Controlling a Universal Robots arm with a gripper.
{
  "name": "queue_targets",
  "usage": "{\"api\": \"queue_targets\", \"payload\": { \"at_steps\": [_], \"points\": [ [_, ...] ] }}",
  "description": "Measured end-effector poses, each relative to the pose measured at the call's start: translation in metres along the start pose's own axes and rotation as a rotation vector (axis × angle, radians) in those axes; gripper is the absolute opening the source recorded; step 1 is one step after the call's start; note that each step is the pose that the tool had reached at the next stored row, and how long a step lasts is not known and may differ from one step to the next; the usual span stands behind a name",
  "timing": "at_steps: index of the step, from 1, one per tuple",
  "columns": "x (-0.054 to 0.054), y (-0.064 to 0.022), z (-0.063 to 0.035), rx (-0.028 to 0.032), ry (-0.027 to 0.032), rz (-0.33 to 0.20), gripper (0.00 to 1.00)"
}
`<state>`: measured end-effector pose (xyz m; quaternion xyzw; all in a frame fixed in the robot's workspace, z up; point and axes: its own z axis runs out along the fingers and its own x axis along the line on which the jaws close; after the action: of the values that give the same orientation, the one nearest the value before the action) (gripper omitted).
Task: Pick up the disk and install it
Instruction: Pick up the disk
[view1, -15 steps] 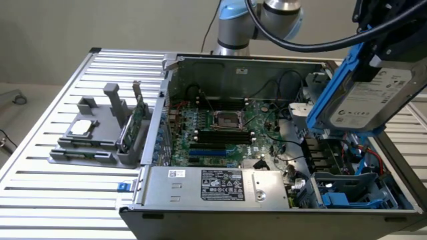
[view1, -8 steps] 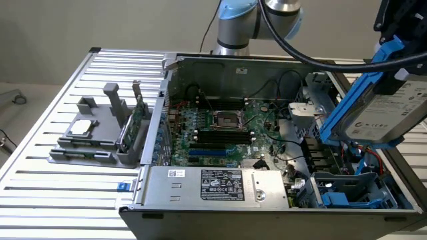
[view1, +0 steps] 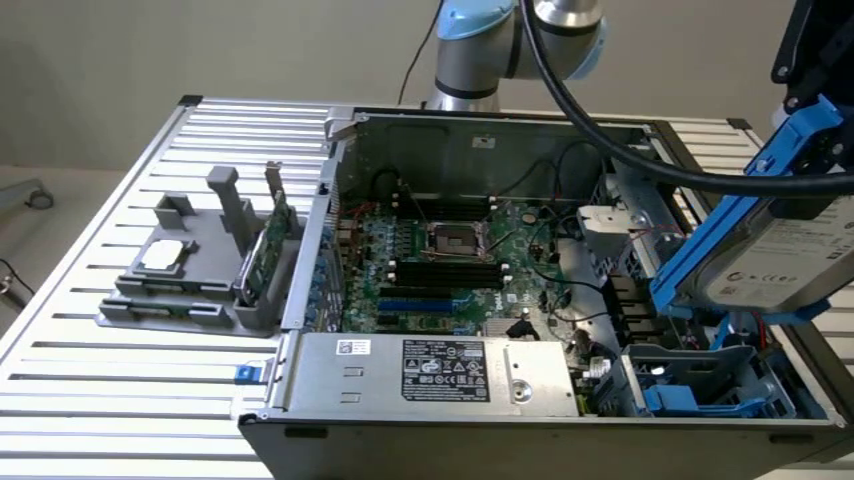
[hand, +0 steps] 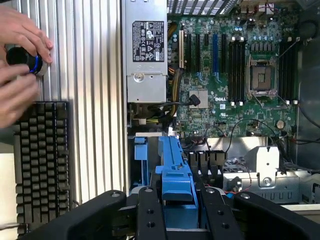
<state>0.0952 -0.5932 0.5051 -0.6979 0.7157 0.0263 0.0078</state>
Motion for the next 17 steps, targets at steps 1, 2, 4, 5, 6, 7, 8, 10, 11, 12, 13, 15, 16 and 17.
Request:
{"api": "queue_targets", "payload": {
  "at_steps": [1, 2, 4, 5, 6, 7, 8, 10, 11, 12, 13, 15, 16, 17],
  "points": [
    [0.0, 0.0, 0.0, 0.0, 0.0, 0.0, 0.33],
    [0.0, 0.0, 0.0, 0.0, 0.0, 0.0, 0.33],
    [0.0, 0.0, 0.0, 0.0, 0.0, 0.0, 0.33],
    [0.0, -0.0001, 0.0, 0.0, 0.0, 0.0, 0.33],
    [0.0, -0.0001, 0.0, 0.0, 0.0, 0.0, 0.33],
    [0.0, -0.0001, 0.0, 0.0, 0.0, 0.0, 0.33],
    [0.0, -0.0001, 0.0, 0.0, 0.0, 0.0, 0.33],
    [0.0, -0.0001, 0.0, 0.0, 0.0, 0.0, 0.33],
    [0.0, -0.0001, 0.0, 0.0, 0.0001, 0.0, 0.33],
    [0.0, -0.0001, 0.0, 0.0, 0.0, 0.0, 0.33],
    [0.0, -0.0001, 0.0, 0.0, 0.0001, 0.0, 0.33],
    [0.0, -0.0001, 0.0, 0.0, 0.0001, 0.0, 0.33],
    [0.0, -0.0001, 0.0, 0.0, 0.0001, 0.0, 0.33],
    [0.0, -0.0001, 0.0, 0.0, 0.0, 0.0, 0.33]
  ]
}}
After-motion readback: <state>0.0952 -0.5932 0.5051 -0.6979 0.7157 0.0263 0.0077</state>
